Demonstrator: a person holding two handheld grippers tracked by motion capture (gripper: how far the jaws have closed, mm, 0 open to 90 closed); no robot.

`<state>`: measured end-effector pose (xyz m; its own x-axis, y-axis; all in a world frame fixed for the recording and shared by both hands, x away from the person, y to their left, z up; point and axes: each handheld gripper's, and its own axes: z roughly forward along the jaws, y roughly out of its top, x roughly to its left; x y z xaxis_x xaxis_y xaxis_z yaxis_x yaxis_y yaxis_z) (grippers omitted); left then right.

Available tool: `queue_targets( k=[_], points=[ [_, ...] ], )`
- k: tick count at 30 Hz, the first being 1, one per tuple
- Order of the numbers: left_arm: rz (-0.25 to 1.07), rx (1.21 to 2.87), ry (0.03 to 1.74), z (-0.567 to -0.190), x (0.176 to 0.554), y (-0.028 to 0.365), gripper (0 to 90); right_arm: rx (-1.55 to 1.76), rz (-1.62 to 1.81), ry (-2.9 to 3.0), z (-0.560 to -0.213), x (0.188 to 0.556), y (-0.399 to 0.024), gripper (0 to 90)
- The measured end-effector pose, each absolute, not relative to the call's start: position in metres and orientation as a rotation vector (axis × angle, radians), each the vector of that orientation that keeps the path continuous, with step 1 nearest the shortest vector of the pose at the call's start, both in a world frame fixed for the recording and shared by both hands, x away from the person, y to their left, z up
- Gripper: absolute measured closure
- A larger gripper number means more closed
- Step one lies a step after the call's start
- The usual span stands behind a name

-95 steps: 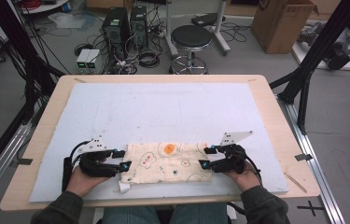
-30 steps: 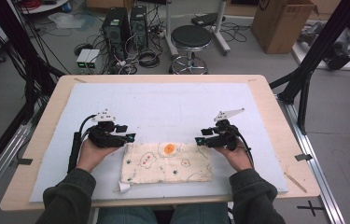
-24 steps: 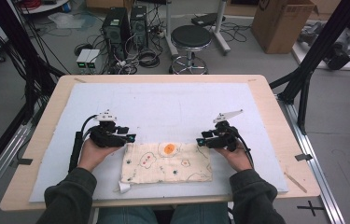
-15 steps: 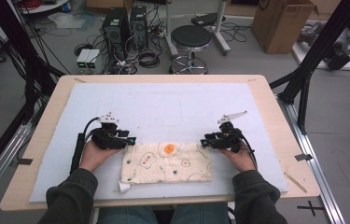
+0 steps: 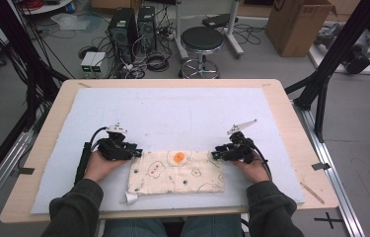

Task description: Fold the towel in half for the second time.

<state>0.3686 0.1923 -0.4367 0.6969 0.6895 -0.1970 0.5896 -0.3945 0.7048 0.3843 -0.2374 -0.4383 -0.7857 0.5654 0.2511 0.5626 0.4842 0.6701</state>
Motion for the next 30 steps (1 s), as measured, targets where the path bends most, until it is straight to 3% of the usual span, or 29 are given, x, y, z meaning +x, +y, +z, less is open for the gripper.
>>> queue_targets(
  k=[11, 22, 30],
  points=[
    [0.173, 2.156, 0.907, -0.436, 0.364, 0.184, 68.2, 1.002, 1.184, 2.706, -0.437, 0.382, -0.235, 65.6],
    [0.182, 2.187, 0.892, -0.435, 0.362, 0.182, 80.4, 0.984, 1.154, 2.73, -0.437, 0.378, -0.232, 80.7],
    [0.156, 2.153, 0.891, -0.433, 0.363, 0.187, 84.2, 0.989, 1.211, 2.762, -0.436, 0.379, -0.235, 82.5]
  ],
)
